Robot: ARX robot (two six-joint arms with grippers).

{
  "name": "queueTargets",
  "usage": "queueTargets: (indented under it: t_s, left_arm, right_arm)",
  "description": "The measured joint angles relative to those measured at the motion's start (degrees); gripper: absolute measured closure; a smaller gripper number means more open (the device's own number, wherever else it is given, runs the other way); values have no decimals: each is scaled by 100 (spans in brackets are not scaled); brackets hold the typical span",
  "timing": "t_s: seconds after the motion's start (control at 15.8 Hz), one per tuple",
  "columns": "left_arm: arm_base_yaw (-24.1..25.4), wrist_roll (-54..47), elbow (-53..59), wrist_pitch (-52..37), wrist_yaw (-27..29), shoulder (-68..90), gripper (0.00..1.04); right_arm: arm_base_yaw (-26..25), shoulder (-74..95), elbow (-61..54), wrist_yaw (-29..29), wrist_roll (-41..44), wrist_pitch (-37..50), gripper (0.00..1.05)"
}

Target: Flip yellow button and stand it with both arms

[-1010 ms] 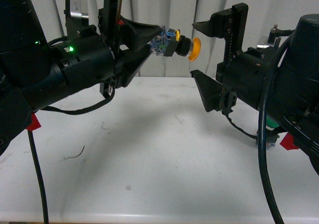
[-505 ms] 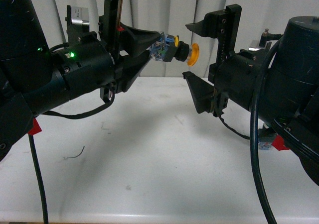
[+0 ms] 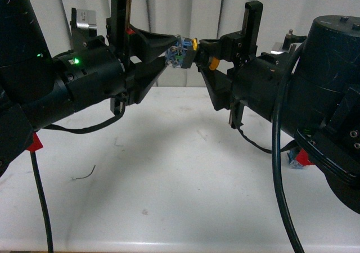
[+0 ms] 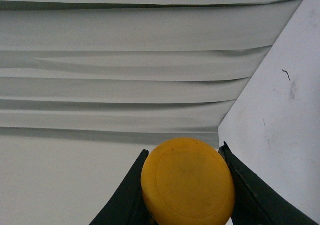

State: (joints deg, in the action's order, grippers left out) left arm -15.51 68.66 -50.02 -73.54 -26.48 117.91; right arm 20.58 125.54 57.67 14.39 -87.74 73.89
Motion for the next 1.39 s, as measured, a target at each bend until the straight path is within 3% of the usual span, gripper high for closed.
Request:
queueTargets:
  t_s: [0.32,0.63,0.69,0.95,1.14,1.26,1.39]
  left_arm:
    - [4,35,0,0,-4,0,75]
    - [313,-11,0,-4,79,-63,12]
    - [466,-33,0,-2,79,-142,5]
    - [1419,-549,308,-11,-157,-855,7]
    - [1985,-1606,1016,282,-382,-1843,7]
    - [2271,-3032,1720,1517,-509,-3165,7]
    - [2330,-4712,2315,3185,-236,-4728,7]
  right_arm:
    - [0,0,13,15,-11,-9,69]
    - [-11,0,13,37,35,-37,69]
    - [-37,0,13,55,35,-35,69]
    - [-227,-37,-33,127,37,-44,69]
    - [-310,-179,-116,151,79,-33,69]
    - [-374,-254,-184,203,105,-35,69]
    - [-415,-304,-221,229,146,-42,69]
